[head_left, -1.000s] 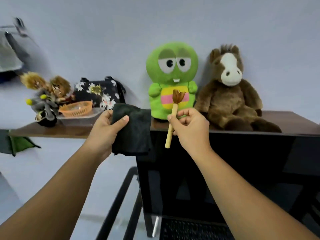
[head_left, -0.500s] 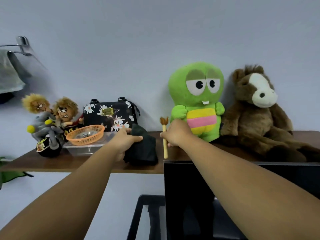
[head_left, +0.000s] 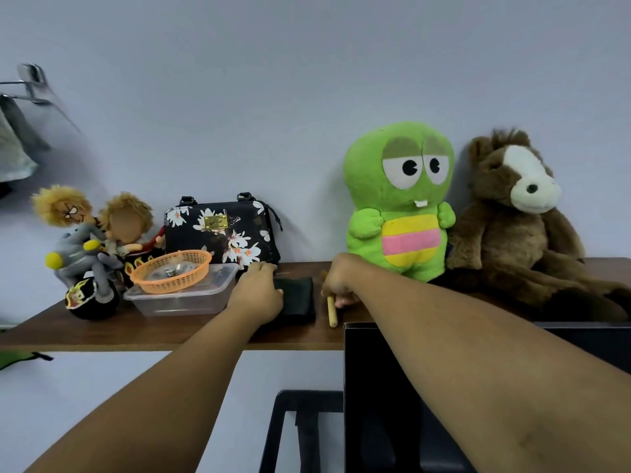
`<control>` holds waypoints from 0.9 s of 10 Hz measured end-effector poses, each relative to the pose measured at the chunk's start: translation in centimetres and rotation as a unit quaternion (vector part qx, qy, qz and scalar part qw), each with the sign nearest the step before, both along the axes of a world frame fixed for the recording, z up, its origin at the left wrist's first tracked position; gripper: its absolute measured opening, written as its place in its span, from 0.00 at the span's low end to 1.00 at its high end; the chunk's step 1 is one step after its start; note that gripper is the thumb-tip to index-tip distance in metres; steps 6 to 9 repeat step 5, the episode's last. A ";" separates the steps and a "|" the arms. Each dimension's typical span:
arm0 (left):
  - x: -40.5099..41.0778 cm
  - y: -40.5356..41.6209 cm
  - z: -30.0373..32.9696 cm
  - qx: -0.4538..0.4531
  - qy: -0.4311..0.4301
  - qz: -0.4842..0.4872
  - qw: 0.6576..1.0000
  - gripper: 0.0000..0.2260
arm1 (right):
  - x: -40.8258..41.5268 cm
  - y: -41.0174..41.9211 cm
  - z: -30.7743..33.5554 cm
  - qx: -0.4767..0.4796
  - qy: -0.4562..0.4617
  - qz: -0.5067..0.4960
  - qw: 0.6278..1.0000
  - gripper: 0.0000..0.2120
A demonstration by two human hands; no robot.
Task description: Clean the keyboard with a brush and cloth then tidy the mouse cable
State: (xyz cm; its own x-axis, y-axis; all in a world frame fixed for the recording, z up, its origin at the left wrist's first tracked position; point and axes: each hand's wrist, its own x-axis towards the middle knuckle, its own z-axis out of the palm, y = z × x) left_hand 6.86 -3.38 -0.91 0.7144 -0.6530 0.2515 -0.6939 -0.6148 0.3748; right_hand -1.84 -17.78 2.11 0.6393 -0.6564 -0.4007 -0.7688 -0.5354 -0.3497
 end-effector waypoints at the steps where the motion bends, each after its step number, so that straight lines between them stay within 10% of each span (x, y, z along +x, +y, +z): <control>1: 0.0 0.1 -0.2 0.063 -0.018 -0.038 0.997 0.21 | -0.2 -0.4 -0.2 -0.012 -0.052 -0.006 0.999 0.14; 9: -1.2 1.9 0.8 0.158 -0.001 -0.036 0.987 0.24 | -1.4 0.4 0.5 -0.003 -0.126 -0.023 0.992 0.17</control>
